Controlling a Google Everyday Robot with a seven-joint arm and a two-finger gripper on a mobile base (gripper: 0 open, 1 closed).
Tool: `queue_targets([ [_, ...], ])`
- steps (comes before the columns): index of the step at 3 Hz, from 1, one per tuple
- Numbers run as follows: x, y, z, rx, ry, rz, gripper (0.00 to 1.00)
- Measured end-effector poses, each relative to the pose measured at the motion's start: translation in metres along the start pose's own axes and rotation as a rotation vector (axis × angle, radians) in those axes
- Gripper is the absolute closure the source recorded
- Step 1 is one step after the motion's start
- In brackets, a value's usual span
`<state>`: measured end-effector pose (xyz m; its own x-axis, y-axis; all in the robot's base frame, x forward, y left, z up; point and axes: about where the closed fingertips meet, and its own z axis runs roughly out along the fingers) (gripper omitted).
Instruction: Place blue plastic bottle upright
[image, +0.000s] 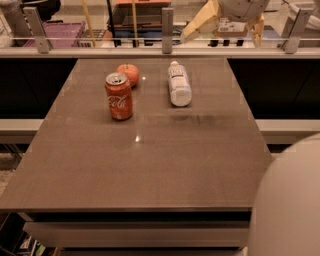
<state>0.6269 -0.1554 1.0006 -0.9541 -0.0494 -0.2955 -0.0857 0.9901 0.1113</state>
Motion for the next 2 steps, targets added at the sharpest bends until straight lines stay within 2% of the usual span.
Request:
queue_targets([
  [2,-0.046,0.012,0.051,0.071,0.026,0.096,0.0],
])
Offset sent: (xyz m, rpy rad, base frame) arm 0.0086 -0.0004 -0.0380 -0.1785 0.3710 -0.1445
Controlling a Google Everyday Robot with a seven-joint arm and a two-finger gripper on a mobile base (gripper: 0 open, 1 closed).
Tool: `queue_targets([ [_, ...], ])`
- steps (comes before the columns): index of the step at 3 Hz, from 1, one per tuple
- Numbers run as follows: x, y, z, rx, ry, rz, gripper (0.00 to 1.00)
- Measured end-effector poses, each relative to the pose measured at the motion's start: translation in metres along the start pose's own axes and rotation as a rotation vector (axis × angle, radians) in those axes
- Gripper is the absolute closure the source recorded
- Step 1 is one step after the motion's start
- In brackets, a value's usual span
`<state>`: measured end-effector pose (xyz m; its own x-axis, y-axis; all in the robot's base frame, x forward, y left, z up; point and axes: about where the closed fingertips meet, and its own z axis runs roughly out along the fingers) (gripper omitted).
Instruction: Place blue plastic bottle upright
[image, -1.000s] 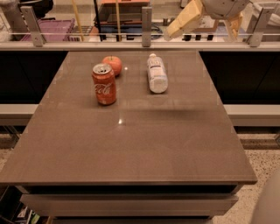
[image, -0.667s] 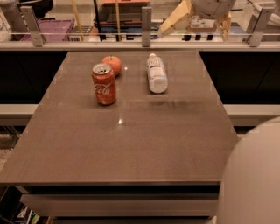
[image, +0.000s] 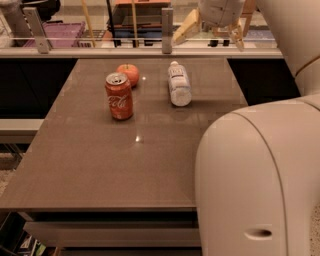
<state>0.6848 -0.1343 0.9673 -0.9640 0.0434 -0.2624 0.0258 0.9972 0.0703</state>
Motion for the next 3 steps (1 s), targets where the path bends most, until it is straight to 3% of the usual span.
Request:
queue_targets([
  [3,-0.005,0.018,0.044,0.0,0.082,0.009,0.0],
])
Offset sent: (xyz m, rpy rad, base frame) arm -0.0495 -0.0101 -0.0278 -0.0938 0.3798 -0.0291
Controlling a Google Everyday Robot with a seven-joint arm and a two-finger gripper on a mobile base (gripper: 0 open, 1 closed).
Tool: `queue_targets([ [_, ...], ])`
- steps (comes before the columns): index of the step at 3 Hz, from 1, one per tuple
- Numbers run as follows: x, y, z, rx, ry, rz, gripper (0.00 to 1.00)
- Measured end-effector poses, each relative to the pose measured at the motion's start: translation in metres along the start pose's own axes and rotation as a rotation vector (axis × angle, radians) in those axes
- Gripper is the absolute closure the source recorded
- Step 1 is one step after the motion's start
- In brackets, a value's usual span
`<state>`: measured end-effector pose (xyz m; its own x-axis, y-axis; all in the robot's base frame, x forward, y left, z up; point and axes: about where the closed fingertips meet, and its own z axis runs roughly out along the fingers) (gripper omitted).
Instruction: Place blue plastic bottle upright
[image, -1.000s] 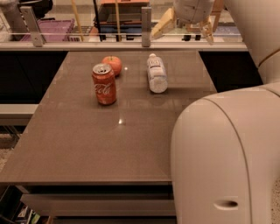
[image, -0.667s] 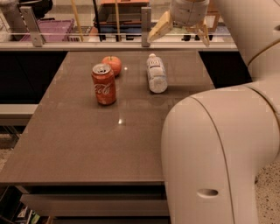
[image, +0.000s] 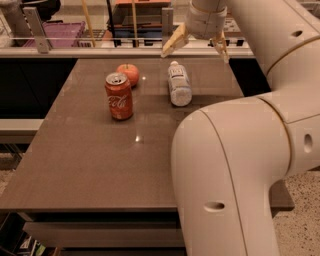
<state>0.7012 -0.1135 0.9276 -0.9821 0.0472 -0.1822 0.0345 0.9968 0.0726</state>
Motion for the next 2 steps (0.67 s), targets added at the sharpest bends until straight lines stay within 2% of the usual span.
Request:
queue_targets([
  [2,0.002,0.016,0.029,-0.035,0.066,-0.029,0.0],
])
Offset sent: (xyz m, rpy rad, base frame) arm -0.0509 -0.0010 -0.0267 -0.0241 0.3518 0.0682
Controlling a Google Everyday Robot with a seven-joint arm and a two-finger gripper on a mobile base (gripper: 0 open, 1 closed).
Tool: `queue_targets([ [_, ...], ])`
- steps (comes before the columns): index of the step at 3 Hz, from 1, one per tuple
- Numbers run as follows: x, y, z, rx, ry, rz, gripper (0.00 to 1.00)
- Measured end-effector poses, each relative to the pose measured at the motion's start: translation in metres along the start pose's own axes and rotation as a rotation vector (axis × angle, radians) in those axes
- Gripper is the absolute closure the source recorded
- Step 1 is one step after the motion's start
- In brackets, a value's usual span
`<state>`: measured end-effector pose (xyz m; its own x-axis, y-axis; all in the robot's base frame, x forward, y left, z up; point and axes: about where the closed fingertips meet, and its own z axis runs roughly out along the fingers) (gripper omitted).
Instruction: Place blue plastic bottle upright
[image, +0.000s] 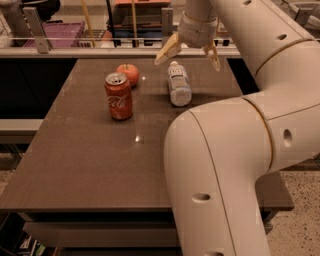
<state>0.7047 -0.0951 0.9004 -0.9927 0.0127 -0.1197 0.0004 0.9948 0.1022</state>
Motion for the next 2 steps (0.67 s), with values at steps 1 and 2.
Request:
queue_targets([
  [1,0.001,0.003,0.013,-0.019,0.03,-0.01,0.0],
  [2,0.002,0.005,0.023,-0.033,0.053,-0.018,0.0],
])
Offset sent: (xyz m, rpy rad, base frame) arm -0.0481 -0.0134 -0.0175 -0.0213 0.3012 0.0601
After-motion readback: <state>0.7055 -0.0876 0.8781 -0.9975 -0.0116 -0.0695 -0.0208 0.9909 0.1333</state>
